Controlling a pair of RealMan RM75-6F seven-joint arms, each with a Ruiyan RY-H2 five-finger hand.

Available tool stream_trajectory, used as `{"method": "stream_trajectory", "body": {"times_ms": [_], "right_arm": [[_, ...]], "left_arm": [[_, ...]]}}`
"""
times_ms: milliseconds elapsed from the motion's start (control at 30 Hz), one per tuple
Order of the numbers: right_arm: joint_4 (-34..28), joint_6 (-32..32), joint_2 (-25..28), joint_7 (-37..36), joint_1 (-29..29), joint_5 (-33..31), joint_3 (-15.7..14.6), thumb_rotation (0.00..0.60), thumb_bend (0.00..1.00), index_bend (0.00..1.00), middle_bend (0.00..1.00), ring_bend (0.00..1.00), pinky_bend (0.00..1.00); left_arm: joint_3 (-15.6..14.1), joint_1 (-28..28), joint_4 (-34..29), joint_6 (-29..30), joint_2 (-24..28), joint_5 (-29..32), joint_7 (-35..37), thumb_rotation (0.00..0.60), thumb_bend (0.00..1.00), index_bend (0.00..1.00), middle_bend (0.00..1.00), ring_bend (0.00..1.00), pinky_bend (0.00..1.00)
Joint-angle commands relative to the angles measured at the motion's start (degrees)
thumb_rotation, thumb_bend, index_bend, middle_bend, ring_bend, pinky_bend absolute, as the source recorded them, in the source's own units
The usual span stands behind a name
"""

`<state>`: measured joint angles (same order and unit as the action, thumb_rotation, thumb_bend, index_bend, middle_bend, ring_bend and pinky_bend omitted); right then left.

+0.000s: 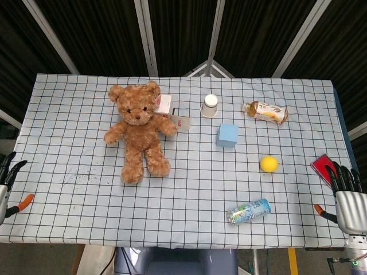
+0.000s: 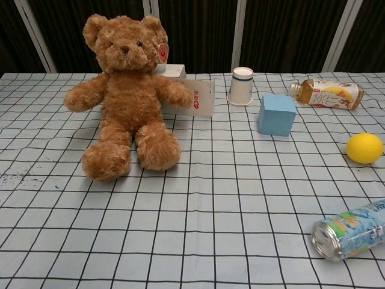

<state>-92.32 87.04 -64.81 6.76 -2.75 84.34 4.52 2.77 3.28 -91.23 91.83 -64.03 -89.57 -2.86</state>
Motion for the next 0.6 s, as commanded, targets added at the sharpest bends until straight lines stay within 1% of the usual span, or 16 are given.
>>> {"method": "stream_trajectory", "body": {"times_ms": [33, 233, 600], "right_arm": [[0.0, -0.4, -0.1, 0.2, -0.2, 0.1, -0.1, 0.6, 0.13, 0.05, 0.02, 0.0, 0.0], [-0.2, -0.3, 0.1, 0.1, 0.0, 0.1, -0.2, 0.6, 0.13, 0.05, 0.02, 0.0, 0.0], [-0.1, -1.1, 0.2, -0.7, -0.3, -0.5, 0.0, 0.6, 0.13, 0.05, 0.02, 0.0, 0.0]], "left_arm": [[0.2, -0.1, 0.0, 0.1, 0.1, 0.2, 0.1, 0.6, 0.31, 0.15, 0.0, 0.0, 0.0], [0.4, 0.1, -0.5, -1.5, 0.4, 2.3, 0.0, 0.6, 0.31, 0.15, 0.0, 0.0, 0.0], [1.0, 0.6, -0.5, -2.9, 0.4, 3.6, 0.4, 0.6, 0.31, 0.15, 0.0, 0.0, 0.0]]}}
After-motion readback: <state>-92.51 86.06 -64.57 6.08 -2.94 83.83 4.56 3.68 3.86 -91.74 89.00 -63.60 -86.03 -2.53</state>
